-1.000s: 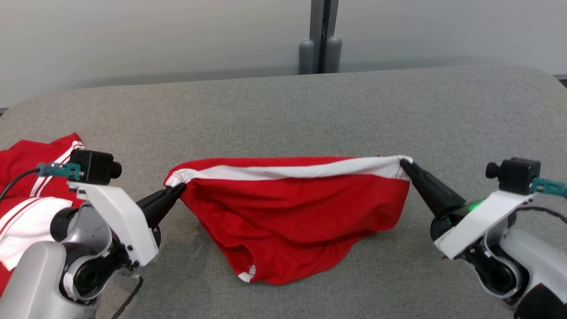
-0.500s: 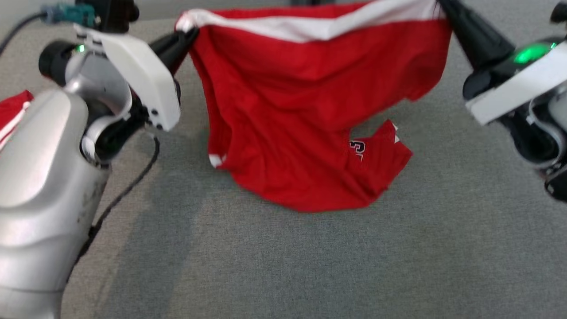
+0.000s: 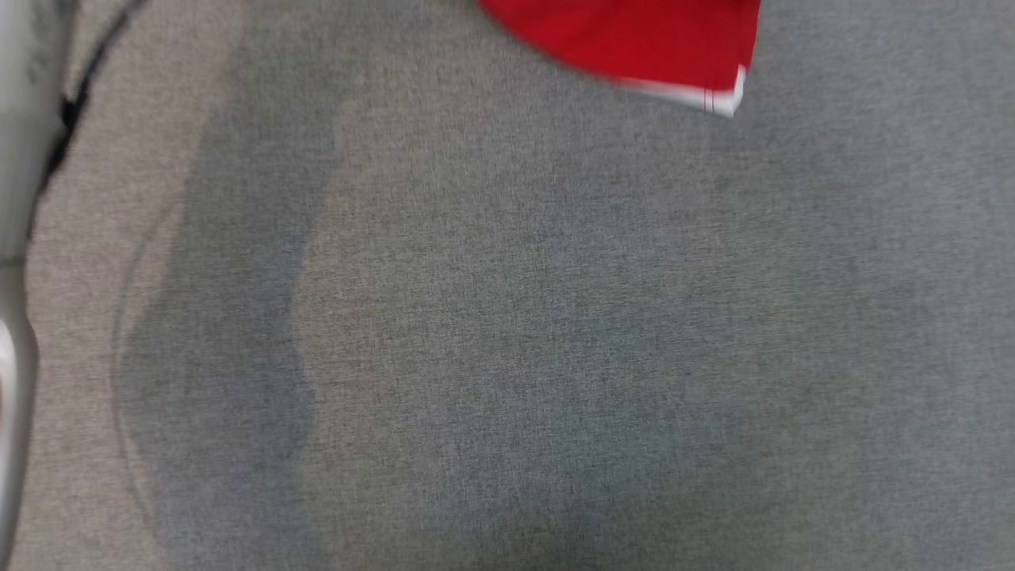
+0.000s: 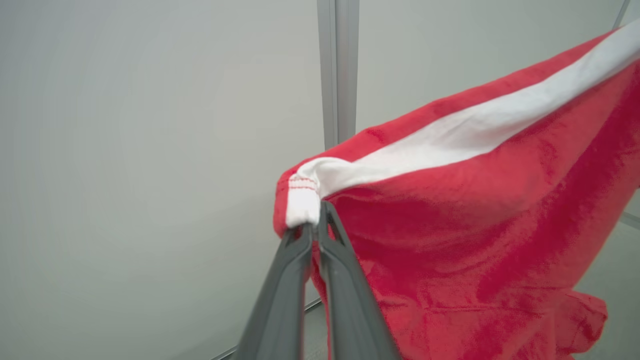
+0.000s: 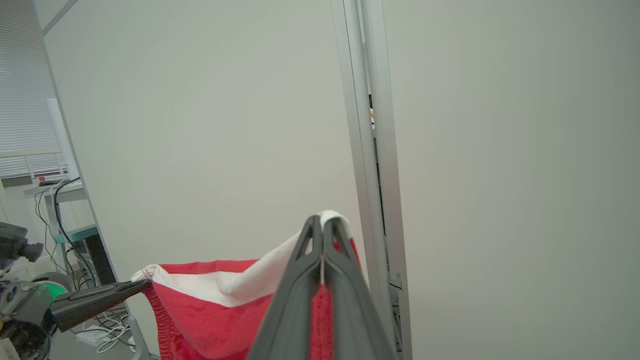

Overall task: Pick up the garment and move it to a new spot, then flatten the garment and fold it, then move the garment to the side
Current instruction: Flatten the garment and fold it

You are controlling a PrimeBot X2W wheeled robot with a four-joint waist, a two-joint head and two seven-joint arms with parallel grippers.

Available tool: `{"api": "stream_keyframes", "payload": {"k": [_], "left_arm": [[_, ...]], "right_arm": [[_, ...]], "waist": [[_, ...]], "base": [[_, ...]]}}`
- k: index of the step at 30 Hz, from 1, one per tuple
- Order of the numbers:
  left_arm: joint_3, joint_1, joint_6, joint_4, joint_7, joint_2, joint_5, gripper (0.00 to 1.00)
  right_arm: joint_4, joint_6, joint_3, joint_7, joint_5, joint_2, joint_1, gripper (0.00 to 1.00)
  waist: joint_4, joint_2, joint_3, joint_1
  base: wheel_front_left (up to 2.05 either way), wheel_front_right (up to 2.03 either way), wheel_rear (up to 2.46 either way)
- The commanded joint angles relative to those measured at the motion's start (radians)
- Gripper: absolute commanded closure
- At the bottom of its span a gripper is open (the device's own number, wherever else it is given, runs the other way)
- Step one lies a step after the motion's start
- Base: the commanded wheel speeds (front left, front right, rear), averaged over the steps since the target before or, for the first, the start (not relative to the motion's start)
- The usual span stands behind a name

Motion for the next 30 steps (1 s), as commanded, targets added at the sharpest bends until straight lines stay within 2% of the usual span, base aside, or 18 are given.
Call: {"api": "stream_keyframes", "payload": {"k": [1,4,7,12,16,22,30], "left_arm": [[0.01,-0.062,0.012,0.031,-0.039,-0.009,0.013,1.0],[0.01,-0.151,0.021,0.081,-0.124,-0.026,0.042,1.0],[0.021,-0.202,0.021,0.125,-0.205,-0.051,0.041,1.0],[0.002,-0.206,0.008,0.2,-0.23,-0.069,0.034,1.0],[-0.058,-0.157,-0.004,0.266,-0.225,-0.083,0.043,1.0],[-0.165,0.004,-0.01,0.293,-0.198,-0.085,-0.02,1.0],[-0.303,0.276,-0.009,0.154,-0.102,-0.001,-0.234,1.0]], "right_arm": [[0.03,0.0,-0.008,-0.009,-0.016,0.007,-0.051,1.0],[0.084,0.0,-0.06,-0.021,-0.046,0.02,-0.138,1.0],[0.089,0.0,-0.139,-0.025,-0.08,0.04,-0.193,1.0],[0.068,0.0,-0.18,-0.025,-0.122,0.065,-0.157,1.0],[0.027,0.0,-0.053,-0.021,-0.156,0.028,-0.101,1.0],[-0.047,0.0,0.113,-0.01,-0.092,-0.023,0.039,1.0],[-0.096,0.0,0.263,0.019,0.006,-0.088,0.253,1.0]], "waist": [[-0.003,0.0,0.046,-0.0001],[0.004,0.0,0.073,-0.0001],[0.014,0.0,0.088,-0.0001],[0.027,0.0,0.091,-0.0001],[0.042,0.0,0.075,-0.0001],[0.048,0.0,-0.007,-0.0001],[0.036,0.0,-0.178,-0.0001]], "base": [[0.0,0.0,0.0],[0.0,0.0,0.0],[0.0,0.0,0.0],[0.0,0.0,0.0],[0.0,0.0,0.0],[0.0,0.0,0.0],[0.0,0.0,0.0]]}}
